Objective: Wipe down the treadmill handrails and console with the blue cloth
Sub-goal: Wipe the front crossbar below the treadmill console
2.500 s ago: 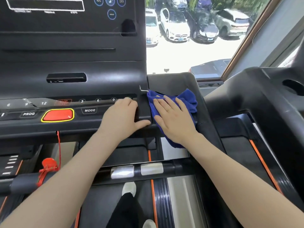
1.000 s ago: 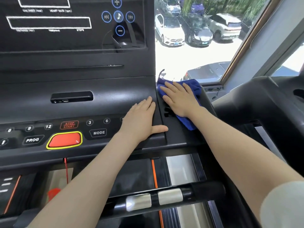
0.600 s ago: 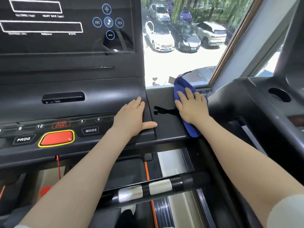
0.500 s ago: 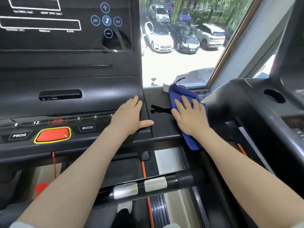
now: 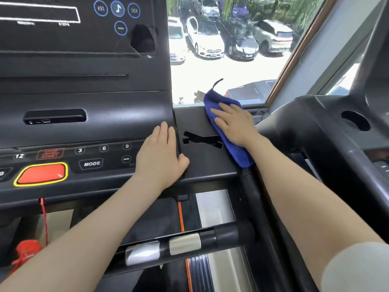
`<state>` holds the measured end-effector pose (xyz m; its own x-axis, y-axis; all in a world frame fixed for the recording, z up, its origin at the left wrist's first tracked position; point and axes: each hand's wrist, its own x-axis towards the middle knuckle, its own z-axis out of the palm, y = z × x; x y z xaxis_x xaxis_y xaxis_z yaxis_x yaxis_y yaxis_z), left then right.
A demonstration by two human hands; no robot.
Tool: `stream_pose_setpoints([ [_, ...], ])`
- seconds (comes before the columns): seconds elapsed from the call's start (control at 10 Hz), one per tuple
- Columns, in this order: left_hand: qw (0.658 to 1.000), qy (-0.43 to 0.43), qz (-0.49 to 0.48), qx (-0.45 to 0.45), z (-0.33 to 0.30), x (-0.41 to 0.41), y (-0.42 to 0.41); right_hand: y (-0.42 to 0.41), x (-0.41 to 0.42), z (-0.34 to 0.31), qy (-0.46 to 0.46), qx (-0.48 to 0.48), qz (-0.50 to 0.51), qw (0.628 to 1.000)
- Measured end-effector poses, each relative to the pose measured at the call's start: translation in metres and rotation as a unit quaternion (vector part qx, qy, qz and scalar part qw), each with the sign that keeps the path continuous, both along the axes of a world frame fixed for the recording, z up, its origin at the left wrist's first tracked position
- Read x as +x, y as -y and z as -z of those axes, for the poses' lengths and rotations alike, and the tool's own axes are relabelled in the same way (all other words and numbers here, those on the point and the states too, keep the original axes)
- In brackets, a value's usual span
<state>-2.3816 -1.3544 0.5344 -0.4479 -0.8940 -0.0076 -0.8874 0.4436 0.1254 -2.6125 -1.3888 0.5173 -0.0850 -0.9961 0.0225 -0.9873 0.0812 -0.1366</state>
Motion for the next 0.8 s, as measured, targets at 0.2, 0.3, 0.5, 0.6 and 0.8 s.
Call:
stream_pose_setpoints([
  [0.2,1.000,-0.013,0.006,-0.009,0.005,0.000,0.003,0.000,-0.027,-0.002,0.418,0.044,0.182,0.889],
  [0.3,1.000,-0.013,0.010,-0.008,0.006,-0.001,0.003,-0.026,-0.025,0.007,0.581,0.101,0.249,0.768],
  [0.5,1.000,0.010,0.001,-0.022,0.005,-0.003,0.001,-0.074,-0.003,0.019,0.526,0.081,0.321,0.783],
  [0.6,1.000,0.019,0.000,-0.016,0.003,-0.003,-0.001,-0.085,-0.023,0.033,0.467,0.116,0.330,0.812],
  [0.8,0.999,0.031,-0.001,-0.016,0.001,-0.004,-0.003,-0.101,-0.020,0.006,0.512,0.081,0.247,0.818],
])
